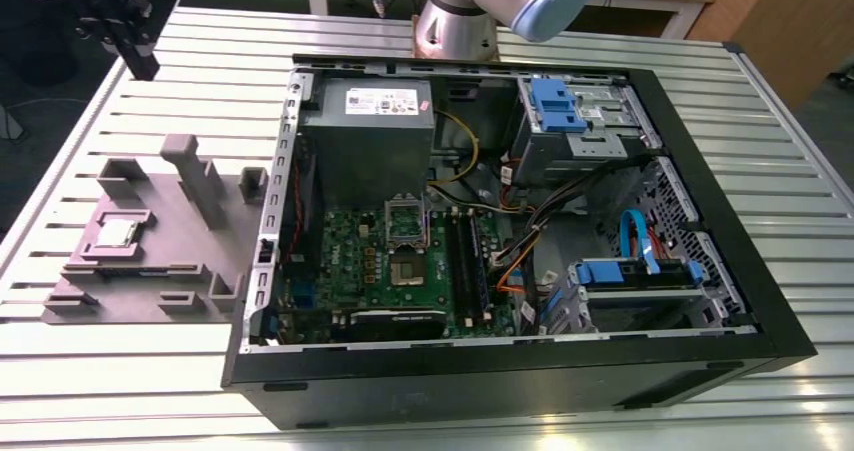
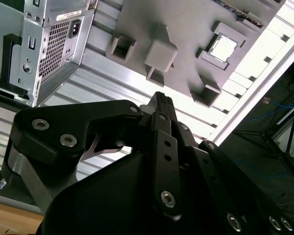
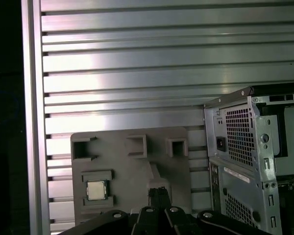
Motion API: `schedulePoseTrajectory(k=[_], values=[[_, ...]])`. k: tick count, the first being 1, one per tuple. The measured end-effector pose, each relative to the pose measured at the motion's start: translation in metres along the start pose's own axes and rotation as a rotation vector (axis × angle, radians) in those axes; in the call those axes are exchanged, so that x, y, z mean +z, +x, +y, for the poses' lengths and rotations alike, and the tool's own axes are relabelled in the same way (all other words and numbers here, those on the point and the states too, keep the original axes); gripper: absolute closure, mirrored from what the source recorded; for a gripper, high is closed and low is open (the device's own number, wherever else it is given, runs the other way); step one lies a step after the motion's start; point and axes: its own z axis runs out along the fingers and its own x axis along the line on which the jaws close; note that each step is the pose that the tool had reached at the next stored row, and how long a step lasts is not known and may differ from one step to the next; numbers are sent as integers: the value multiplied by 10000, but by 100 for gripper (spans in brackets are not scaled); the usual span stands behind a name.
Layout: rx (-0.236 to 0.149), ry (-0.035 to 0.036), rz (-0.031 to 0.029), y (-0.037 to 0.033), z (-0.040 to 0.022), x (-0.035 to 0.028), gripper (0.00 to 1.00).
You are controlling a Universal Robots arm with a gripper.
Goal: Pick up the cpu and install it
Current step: 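Reach for the cpu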
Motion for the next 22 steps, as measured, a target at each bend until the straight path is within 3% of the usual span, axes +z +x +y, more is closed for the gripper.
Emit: schedulePoseTrajectory(k=[22], values=[[0, 0, 0, 183, -14, -4, 90]])
